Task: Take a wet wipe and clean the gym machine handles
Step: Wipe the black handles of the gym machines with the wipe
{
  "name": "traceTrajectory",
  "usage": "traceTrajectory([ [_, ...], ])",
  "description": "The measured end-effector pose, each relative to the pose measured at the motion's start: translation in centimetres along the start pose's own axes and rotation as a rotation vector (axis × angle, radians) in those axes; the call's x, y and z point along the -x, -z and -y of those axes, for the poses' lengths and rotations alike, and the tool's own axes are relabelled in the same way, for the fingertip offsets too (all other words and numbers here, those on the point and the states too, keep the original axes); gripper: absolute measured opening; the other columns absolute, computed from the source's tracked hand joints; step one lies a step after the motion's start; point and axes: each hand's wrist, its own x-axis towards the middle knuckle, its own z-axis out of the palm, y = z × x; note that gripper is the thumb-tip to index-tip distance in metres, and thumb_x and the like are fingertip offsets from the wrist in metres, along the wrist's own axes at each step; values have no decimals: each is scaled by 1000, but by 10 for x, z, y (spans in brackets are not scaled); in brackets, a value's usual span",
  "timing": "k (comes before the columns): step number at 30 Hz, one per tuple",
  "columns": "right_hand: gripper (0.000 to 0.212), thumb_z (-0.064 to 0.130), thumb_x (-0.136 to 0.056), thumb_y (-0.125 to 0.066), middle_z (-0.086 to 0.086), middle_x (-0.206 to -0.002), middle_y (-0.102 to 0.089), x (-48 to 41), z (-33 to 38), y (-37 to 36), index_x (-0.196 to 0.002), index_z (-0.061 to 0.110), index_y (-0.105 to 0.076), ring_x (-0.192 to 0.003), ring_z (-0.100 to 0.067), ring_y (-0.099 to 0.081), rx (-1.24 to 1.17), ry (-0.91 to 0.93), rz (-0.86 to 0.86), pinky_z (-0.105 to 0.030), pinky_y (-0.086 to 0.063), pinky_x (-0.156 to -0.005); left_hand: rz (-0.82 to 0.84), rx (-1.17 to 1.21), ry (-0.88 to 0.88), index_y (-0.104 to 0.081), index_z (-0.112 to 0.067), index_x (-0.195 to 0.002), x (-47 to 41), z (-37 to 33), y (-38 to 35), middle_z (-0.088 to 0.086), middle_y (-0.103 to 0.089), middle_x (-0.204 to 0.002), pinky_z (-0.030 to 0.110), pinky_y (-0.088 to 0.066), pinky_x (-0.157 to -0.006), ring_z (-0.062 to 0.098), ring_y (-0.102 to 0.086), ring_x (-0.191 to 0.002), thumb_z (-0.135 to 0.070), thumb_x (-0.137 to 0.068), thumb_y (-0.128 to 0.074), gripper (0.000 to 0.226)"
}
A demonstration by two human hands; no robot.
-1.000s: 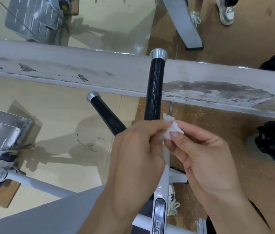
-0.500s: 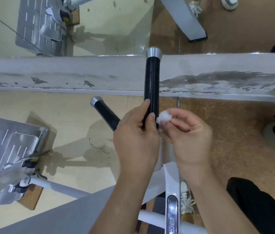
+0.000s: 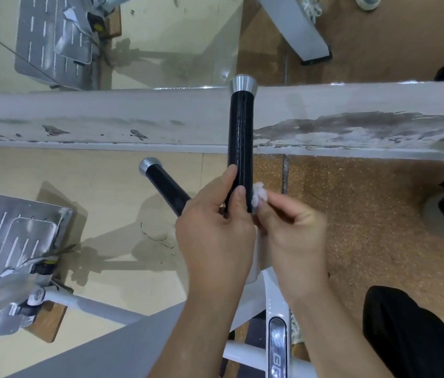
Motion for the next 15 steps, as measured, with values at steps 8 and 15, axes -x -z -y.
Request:
traceTrajectory([
  [8, 17, -5, -81, -69, -5, -77, -76, -12, 12, -4, -82, 11, -75, -75, -21, -73, -71, -7, -21, -32, -57, -69, -10, -5, -53, -68, -35, -115, 1, 2, -3, -13, -74, -97, 35, -54, -83, 6, -67, -89, -30, -84, -55, 34],
  [15, 20, -2, -76, -74, -2, -80, -76, 2, 16, 3, -78, 18, -76, -82, -21, -73, 73, 22, 27, -41, -57, -81, -9, -17, -79, -67, -32, -118, -1, 3, -5, -14, -71, -106, 41, -53, -87, 14, -66, -98, -30, -84, -54, 36],
])
